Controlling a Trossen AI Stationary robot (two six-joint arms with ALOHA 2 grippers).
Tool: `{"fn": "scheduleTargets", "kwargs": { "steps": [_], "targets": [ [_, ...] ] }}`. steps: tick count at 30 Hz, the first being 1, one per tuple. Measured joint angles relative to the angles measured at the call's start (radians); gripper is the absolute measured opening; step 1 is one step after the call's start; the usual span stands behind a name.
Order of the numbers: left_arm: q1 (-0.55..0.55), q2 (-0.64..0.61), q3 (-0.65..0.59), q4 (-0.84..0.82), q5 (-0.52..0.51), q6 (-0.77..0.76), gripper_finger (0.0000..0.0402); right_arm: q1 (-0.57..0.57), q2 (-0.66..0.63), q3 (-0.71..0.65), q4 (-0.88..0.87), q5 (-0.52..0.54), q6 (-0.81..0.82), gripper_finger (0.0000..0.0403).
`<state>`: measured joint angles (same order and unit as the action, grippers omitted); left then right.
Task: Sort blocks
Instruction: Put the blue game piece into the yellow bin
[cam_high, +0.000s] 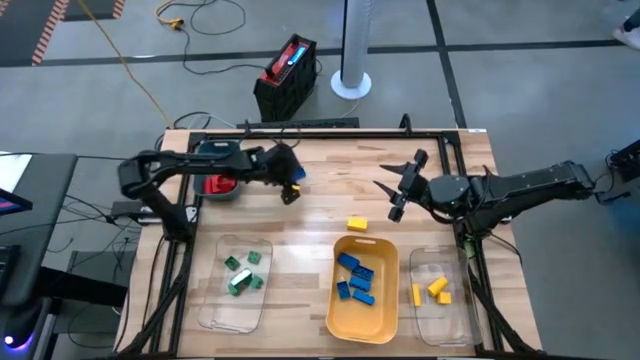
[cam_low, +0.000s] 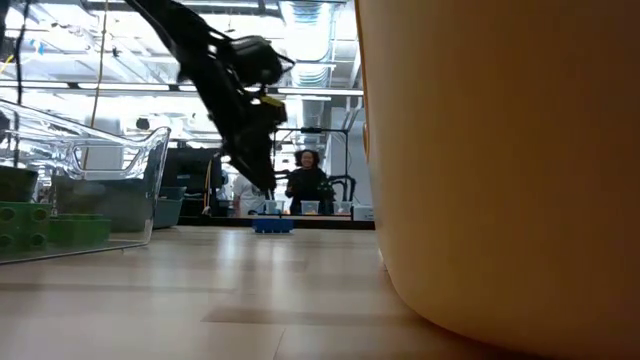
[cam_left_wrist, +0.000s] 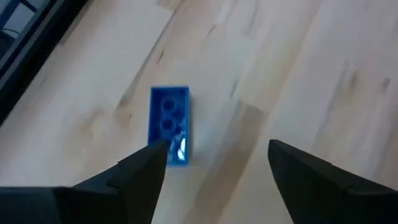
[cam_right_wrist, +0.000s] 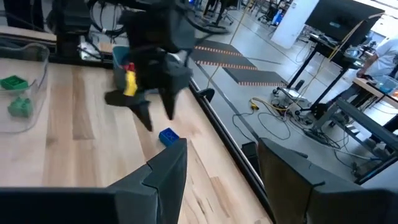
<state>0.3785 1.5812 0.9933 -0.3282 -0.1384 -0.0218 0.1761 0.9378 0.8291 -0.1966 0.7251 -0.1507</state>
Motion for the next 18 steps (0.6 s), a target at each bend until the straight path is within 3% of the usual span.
{"fn": "scheduleTargets", "kwargs": {
  "steps": [6, 14, 18],
  "targets": [
    [0.028, 0.117, 0.089, 0.014, -0.022, 0.077, 0.0282, -0.002, 0.007, 0.000, -0.008, -0.016, 0.000, 0.0207],
    [0.097, 0.249, 0.096, 0.087, -0.023, 0.149, 0.0282, -0.002, 0.007, 0.000, -0.007, -0.020, -0.004, 0.0207],
    [0.121, 0.271, 0.096, 0.094, 0.026, 0.146, 0.0280, -0.002, 0.007, 0.000, -0.008, -0.020, -0.006, 0.0207]
  ]
}}
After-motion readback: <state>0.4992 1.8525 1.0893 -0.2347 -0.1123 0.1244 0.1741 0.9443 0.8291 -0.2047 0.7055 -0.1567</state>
